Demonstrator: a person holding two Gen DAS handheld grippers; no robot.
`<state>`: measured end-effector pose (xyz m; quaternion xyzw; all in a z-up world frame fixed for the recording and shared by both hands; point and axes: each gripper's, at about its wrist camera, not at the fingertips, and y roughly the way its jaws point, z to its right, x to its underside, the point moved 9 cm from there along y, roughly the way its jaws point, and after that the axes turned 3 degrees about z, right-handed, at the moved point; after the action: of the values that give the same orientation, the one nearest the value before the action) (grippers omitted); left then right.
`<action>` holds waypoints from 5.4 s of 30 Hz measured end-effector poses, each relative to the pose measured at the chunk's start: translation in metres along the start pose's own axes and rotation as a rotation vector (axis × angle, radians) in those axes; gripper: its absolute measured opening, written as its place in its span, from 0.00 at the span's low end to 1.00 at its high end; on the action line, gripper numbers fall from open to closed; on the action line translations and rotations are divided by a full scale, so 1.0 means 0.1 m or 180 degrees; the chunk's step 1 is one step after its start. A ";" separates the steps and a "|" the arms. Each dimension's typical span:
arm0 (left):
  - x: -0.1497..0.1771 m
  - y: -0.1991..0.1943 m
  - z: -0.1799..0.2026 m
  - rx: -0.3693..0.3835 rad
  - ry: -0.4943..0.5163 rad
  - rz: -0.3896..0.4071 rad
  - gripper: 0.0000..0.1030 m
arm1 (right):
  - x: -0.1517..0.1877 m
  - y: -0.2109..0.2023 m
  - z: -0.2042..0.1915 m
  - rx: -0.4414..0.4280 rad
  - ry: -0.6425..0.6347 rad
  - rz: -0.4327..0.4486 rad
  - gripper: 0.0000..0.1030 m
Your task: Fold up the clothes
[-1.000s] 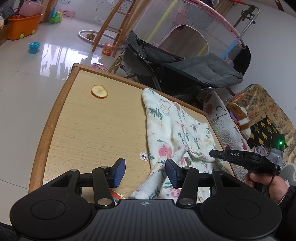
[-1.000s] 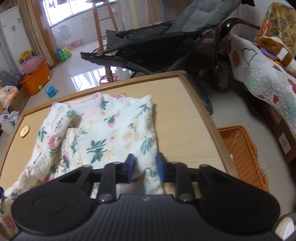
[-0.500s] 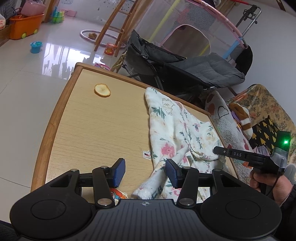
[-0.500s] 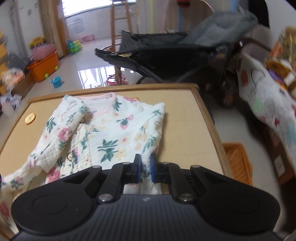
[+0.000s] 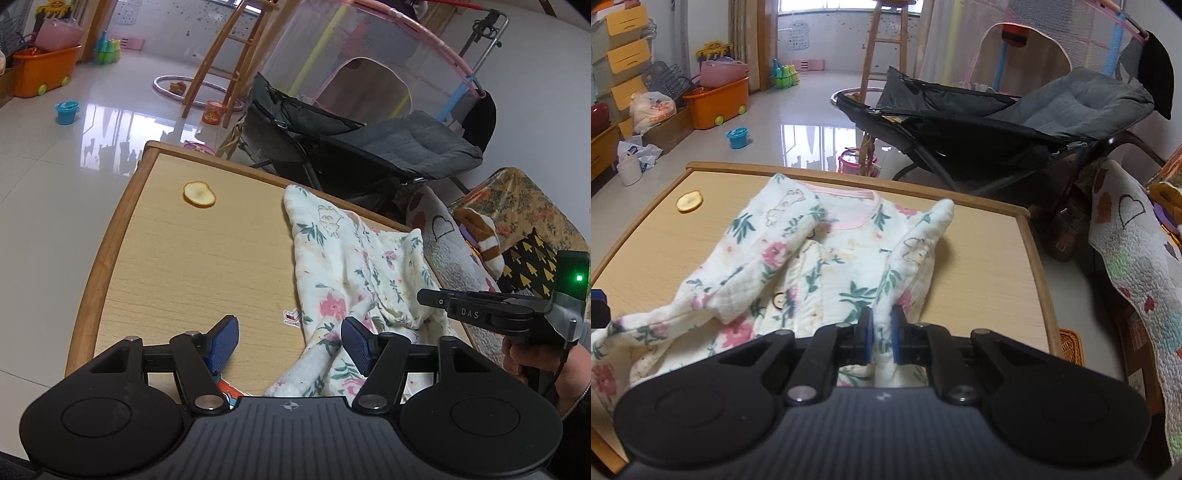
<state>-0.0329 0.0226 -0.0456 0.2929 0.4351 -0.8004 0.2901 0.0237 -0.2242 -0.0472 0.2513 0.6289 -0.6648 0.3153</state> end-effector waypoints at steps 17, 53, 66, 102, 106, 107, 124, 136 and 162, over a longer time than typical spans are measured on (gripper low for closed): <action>-0.04 -0.04 0.03 0.0109 -0.0115 0.0071 0.69 | -0.14 0.02 -0.34 -0.0158 -0.0117 -0.0028 0.10; 0.00 0.01 -0.02 0.0067 -0.0237 -0.0015 0.69 | -0.30 -0.52 -0.21 -0.0482 0.0307 0.0151 0.29; 0.09 -0.04 0.04 0.0031 -0.0150 -0.0057 0.69 | 0.55 -0.98 -0.55 -0.0277 -0.0292 -0.0128 0.24; 0.18 -0.13 0.05 -0.0006 -0.0107 -0.0109 0.69 | 0.77 -0.72 -0.77 -0.0552 -0.0114 -0.0416 0.03; 0.18 -0.14 0.06 0.0015 -0.0096 -0.0119 0.69 | 0.72 -0.81 -0.73 -0.0526 -0.0053 -0.0354 0.06; 0.19 -0.14 0.07 0.0020 -0.0077 -0.0128 0.69 | 0.68 -0.86 -0.71 -0.0505 -0.0043 -0.0289 0.07; 0.33 -0.14 0.12 -0.0112 0.0158 -0.0243 0.69 | 0.72 -0.91 -0.16 -0.0044 0.0448 -0.0347 0.22; 0.38 -0.10 0.20 -0.0037 0.0482 -0.0257 0.38 | 0.84 -0.87 -0.09 0.0026 0.0565 -0.0497 0.22; 0.42 -0.15 0.74 0.0314 0.0618 -0.0297 0.14 | 0.92 -0.85 -0.04 -0.0020 0.0671 -0.0596 0.22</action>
<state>-0.0870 -0.0432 -0.0346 0.3624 0.4344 -0.8014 0.1943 -0.1011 -0.2284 -0.0568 0.2590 0.6813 -0.6592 0.1849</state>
